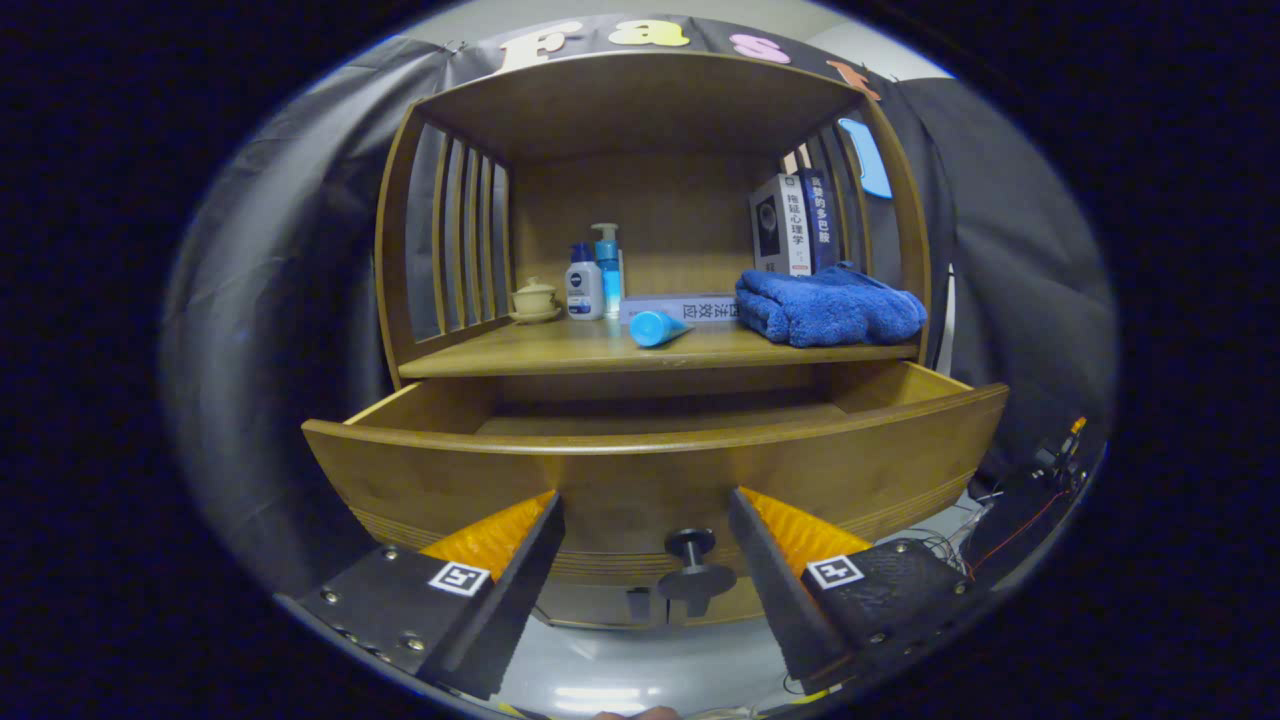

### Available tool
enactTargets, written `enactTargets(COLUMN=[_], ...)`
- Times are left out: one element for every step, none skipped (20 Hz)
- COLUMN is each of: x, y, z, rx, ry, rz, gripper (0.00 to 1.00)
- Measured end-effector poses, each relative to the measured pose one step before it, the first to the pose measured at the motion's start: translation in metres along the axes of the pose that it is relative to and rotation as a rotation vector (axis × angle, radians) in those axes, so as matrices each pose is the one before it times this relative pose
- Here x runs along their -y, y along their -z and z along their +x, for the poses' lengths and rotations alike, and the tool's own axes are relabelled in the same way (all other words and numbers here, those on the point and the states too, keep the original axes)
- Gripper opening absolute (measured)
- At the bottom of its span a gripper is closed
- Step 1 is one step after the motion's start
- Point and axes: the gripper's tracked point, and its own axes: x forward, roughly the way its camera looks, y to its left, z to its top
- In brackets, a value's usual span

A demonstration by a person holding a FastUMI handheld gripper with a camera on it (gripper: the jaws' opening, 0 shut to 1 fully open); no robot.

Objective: Pull open the drawer, take out the items inside it, and place them on the countertop above the cabinet.

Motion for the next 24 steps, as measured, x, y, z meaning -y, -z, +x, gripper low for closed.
enactTargets(x=[-0.00040,-0.00017,-0.00026,-0.00006,-0.00063,0.00025,-0.00005,0.00011,-0.00025,-0.00055,-0.00041,0.00053,0.00014,-0.00059,-0.00030,-0.00003,-0.00012,-0.00022,-0.00078,-0.00023,-0.00056,-0.00018,-0.00025,-0.00018], y=[-0.00161,-0.00011,-0.00139,-0.00022,-0.00182,-0.00019,-0.00094,-0.00067,-0.00136,0.00013,-0.00145,-0.00012,-0.00130,-0.00041,-0.00109,-0.00055,-0.00103,-0.00103,-0.00205,-0.00071,-0.00193,-0.00108,-0.00179,-0.00017], z=[0.00317,0.00466,0.00421,0.00305,0.00322,0.00293,0.00183,0.00347,0.00275,0.00338,0.00162,0.00348,0.00248,0.00130,0.00320,0.00306,0.00405,0.00415,0.00321,0.00476,0.00441,0.00356,0.00181,0.00276], rx=[-0.00076,-0.00502,-0.00224,-0.00796,-0.00456,-0.00559,-0.00285,-0.00325,-0.00262,-0.00580,-0.00008,-0.00524,-0.00129,-0.00295,-0.00230,-0.00336,-0.00483,-0.00471,-0.00384,-0.00247,-0.00107,-0.00141,-0.00108,-0.00077], ry=[0.00143,0.00078,-0.00022,-0.00048,-0.00002,0.00082,0.00080,0.00086,0.00034,-0.00029,-0.00010,0.00023,0.00042,0.00052,0.00064,0.00067,0.00132,0.00169,0.00120,0.00043,-0.00030,-0.00038,-0.00006,-0.00012], rz=[0.00072,0.00136,-0.00009,-0.00182,-0.00208,-0.00325,0.00000,0.00208,0.00111,-0.00157,-0.00090,-0.00282,-0.00285,-0.00307,-0.00102,-0.00010,-0.00197,-0.00326,-0.00173,0.00079,0.00292,0.00197,0.00086,0.00152], gripper=[1.00,1.00,1.00,0.99,1.00,1.00,1.00,0.99,0.99,0.99,0.99,1.00,1.00,0.99,1.00,0.99,0.99,0.99,0.99,0.99,1.00,1.00,1.00,1.00])
